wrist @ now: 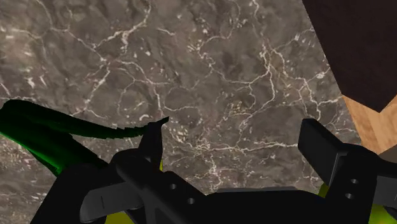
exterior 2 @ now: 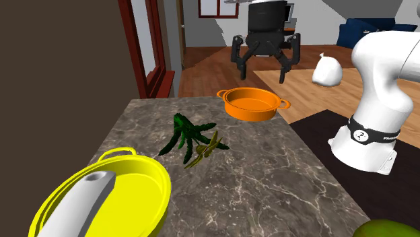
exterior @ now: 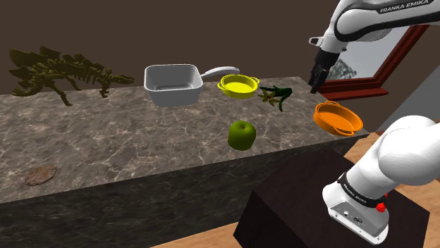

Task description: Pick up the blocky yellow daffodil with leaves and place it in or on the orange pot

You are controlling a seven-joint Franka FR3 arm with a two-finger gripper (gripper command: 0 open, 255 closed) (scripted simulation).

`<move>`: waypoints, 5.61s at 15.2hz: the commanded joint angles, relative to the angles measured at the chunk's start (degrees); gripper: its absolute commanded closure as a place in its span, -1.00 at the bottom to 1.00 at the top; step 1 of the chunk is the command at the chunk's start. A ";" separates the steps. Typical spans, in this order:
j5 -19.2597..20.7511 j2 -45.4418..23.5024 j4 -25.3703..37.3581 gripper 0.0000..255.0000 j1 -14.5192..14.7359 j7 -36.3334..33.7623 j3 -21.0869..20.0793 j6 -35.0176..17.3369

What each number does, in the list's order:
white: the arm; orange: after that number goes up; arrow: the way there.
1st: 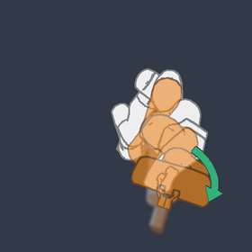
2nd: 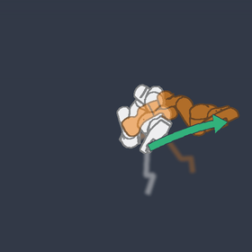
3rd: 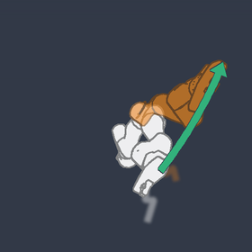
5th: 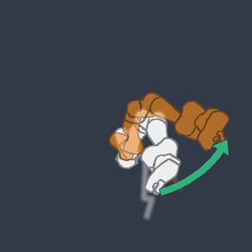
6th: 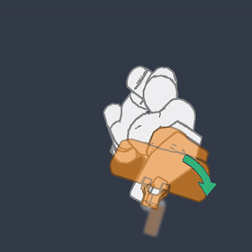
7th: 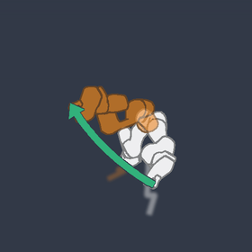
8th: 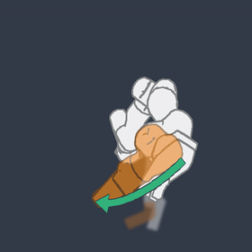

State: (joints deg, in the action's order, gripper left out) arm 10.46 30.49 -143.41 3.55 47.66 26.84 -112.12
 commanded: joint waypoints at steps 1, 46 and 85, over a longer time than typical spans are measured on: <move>-0.53 -4.09 1.57 -1.00 1.47 6.06 3.34 -3.48; -37.30 -48.87 27.67 1.00 4.42 62.05 12.69 -13.59; -1.54 -6.96 11.02 1.00 -6.02 59.27 21.58 0.36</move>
State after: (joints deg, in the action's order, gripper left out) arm 7.84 22.41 -131.62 -1.47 106.27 48.10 -112.00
